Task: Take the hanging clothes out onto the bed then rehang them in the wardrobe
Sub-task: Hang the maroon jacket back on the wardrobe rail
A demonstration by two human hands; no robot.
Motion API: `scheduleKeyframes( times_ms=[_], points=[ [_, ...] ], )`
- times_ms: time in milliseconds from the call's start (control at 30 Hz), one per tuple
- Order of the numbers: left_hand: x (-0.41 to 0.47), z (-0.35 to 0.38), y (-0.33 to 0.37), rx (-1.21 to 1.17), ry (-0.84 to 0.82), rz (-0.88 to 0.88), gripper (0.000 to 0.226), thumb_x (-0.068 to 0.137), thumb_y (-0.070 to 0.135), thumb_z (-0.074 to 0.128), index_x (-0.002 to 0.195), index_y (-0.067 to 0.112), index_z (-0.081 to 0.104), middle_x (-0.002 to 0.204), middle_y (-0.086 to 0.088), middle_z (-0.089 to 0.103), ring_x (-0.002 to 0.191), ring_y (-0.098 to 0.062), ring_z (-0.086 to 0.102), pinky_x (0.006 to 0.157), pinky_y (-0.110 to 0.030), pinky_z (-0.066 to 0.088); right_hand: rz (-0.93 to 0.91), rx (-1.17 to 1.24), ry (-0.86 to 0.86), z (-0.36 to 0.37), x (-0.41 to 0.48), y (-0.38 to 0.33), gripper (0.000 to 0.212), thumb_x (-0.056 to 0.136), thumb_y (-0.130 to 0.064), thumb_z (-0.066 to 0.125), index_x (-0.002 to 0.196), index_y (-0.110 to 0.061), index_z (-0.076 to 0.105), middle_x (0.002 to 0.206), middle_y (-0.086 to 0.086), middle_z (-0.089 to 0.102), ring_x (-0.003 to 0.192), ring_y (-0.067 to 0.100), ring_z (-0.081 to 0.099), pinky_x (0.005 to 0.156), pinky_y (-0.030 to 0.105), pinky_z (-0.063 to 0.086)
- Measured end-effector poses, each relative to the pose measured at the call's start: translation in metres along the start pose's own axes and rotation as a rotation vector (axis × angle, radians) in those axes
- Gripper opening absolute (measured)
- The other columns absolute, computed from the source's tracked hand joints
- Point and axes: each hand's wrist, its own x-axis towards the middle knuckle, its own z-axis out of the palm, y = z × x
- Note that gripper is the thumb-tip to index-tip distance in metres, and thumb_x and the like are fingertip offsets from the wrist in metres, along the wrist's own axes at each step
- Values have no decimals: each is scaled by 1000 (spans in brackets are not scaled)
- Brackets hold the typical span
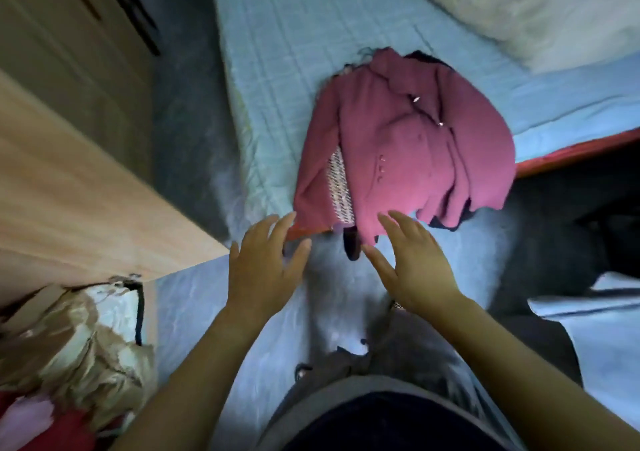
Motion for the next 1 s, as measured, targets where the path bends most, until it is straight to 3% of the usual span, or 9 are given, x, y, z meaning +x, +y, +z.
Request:
scheduleKeyframes(
  times_ms=[100, 333, 500, 600, 700, 900, 1000],
  points=[
    [36, 21, 56, -35, -21, 105, 66, 84, 66, 26, 136, 29, 43, 139, 0, 48, 129, -21, 42, 101, -58, 36, 146, 31, 65, -23, 0, 49, 73, 86, -62, 25, 135, -12, 46, 140, 11, 46, 128, 32, 42, 104, 48, 36],
    [120, 104, 208, -15, -98, 353, 64, 86, 60, 30, 134, 23, 47, 134, -4, 53, 125, -25, 47, 98, -57, 38, 294, 32, 158, -93, 14, 186, 75, 84, -63, 21, 134, -13, 46, 140, 11, 45, 129, 32, 40, 105, 50, 34],
    [174, 142, 297, 109, -165, 456, 70, 82, 65, 24, 138, 27, 42, 139, 0, 47, 131, -21, 40, 103, -62, 29, 401, 7, 134, -130, 27, 275, 81, 82, -66, 12, 138, -15, 41, 144, 8, 40, 133, 30, 36, 108, 51, 30],
    [199, 152, 317, 155, -165, 452, 65, 85, 62, 27, 138, 27, 41, 140, 1, 46, 131, -21, 39, 104, -61, 27, 404, -3, 71, -143, 44, 305, 75, 87, -67, 18, 140, -17, 38, 147, 5, 37, 136, 26, 31, 111, 49, 26],
    [219, 156, 319, 146, -157, 381, 70, 82, 64, 20, 137, 28, 42, 139, 3, 47, 130, -19, 40, 106, -58, 26, 355, -13, 25, -152, 80, 320, 60, 95, -55, 31, 141, -17, 37, 147, 4, 36, 136, 25, 31, 111, 43, 24],
    [287, 160, 306, 142, -107, 248, 70, 81, 65, 22, 135, 27, 46, 135, 4, 50, 128, -18, 43, 104, -58, 32, 223, 37, -14, -160, 186, 326, 80, 82, -65, 18, 137, -13, 44, 143, 9, 43, 132, 29, 37, 108, 48, 30],
    [336, 160, 303, 160, -98, 187, 62, 87, 62, 30, 136, 27, 44, 136, 4, 49, 128, -18, 42, 104, -58, 32, 174, 38, 2, -165, 244, 334, 80, 82, -65, 19, 133, -12, 50, 138, 11, 49, 128, 30, 42, 105, 50, 35]
  ],
)
